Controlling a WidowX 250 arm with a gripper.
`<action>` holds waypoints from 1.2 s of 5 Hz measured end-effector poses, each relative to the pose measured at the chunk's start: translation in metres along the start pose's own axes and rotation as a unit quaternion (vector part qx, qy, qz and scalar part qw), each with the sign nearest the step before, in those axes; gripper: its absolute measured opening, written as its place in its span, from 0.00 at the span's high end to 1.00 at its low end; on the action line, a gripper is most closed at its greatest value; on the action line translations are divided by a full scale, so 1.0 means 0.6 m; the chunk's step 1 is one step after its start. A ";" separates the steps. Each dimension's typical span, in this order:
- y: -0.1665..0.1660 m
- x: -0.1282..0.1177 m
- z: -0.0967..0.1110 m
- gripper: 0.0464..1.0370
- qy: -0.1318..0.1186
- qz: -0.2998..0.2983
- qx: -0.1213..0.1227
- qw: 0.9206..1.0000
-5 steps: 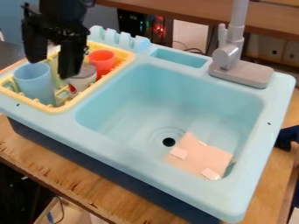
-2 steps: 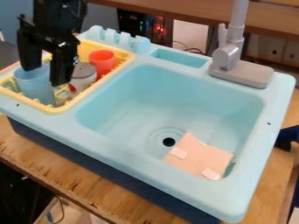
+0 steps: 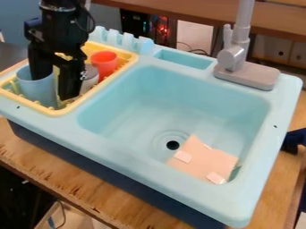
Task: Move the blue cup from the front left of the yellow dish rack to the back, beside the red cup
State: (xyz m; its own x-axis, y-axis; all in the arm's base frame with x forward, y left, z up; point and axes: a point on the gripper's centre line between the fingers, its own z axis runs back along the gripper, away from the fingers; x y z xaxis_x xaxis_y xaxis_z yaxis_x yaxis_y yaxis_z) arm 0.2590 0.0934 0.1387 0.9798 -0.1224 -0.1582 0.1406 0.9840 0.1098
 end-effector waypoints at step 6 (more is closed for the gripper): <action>0.025 0.005 0.089 0.96 -0.026 0.046 -0.035 0.998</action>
State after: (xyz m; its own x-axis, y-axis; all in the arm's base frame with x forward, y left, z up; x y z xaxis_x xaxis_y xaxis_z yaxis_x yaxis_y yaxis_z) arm 0.2714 0.1007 0.1920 0.9945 -0.0360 -0.0987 0.0413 0.9978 0.0521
